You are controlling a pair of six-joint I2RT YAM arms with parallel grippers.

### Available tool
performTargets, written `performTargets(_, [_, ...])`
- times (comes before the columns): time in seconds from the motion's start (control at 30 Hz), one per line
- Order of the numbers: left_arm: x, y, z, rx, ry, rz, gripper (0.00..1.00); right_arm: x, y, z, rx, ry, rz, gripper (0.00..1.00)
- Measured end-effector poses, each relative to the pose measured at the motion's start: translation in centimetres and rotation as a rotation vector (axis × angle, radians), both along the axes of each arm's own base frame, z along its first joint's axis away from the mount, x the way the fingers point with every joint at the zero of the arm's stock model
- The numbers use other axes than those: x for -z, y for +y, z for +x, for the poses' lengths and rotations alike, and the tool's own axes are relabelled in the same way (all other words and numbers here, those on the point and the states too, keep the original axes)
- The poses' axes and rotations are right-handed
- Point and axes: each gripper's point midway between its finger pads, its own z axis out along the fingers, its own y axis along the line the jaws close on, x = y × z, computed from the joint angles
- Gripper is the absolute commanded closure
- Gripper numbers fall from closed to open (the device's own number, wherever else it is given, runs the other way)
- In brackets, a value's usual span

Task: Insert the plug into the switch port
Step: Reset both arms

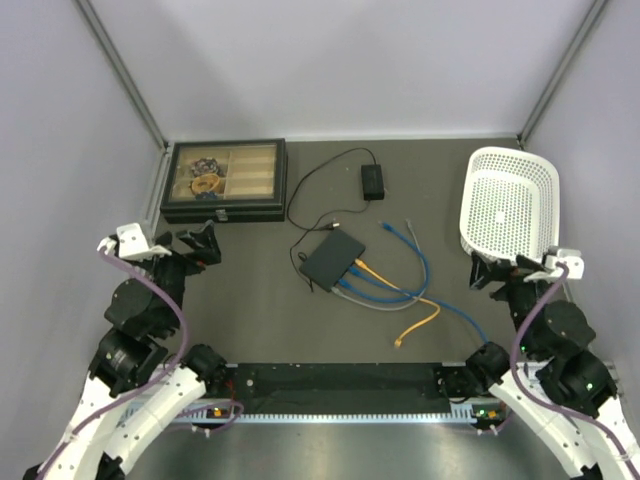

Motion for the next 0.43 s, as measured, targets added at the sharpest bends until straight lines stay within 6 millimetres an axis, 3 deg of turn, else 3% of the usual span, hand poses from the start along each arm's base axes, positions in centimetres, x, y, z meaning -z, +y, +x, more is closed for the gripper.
performTargets(0.17, [1.6, 1.2, -1.0, -0.028, -0.004, 0.012, 0.01, -0.8, -1.9, -1.2, 0.056, -0.055, 0.032, 0.01])
performTargets(0.43, [2.5, 1.6, -1.0, -0.046, 0.014, 0.042, 0.01, -0.8, -2.2, -1.3, 0.066, -0.057, 0.022, 0.01])
